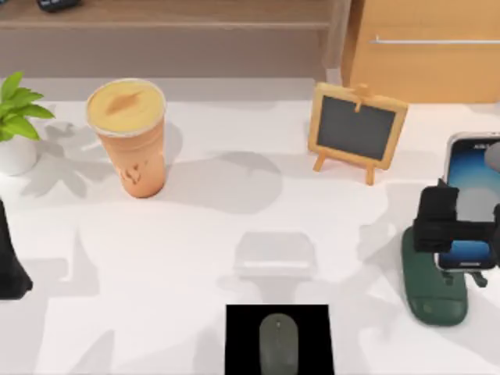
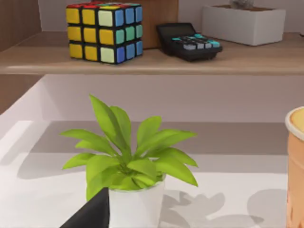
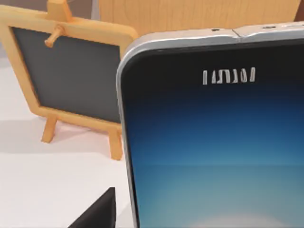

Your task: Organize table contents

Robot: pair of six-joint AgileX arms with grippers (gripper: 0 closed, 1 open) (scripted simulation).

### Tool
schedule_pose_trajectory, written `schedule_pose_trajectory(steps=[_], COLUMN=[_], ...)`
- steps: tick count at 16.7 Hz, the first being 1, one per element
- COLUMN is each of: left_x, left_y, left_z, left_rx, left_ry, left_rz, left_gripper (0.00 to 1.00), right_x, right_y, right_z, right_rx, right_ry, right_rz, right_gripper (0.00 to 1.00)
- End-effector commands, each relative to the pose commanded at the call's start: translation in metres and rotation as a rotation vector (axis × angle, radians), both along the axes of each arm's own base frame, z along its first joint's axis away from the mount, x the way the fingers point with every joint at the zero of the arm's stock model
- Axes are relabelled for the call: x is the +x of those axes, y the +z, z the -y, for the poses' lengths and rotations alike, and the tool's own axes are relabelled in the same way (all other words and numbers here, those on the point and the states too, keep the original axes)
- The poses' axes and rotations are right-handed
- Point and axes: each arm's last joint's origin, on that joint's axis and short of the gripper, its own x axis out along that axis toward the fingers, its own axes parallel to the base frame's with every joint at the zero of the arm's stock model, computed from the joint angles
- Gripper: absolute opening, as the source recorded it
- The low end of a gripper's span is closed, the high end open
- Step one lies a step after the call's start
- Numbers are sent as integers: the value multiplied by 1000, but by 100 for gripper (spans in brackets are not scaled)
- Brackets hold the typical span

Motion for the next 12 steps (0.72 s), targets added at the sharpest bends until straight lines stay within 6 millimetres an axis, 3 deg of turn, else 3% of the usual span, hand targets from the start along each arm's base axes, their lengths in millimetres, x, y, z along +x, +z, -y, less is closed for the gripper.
schedule_pose_trajectory(steps=[4, 7, 12], left_x=[0, 0, 0], left_y=[0, 0, 0], left_z=[0, 0, 0], left_rx=[0, 0, 0], left_ry=[0, 0, 0], left_rz=[0, 0, 0], left_gripper=[100, 100, 100], right_x=[0, -1, -14], right_y=[1, 12, 14], right_z=[0, 9, 9], right_rx=[5, 89, 119], right_ry=[-4, -98, -121], right_rz=[5, 88, 108], right_gripper=[100, 100, 100])
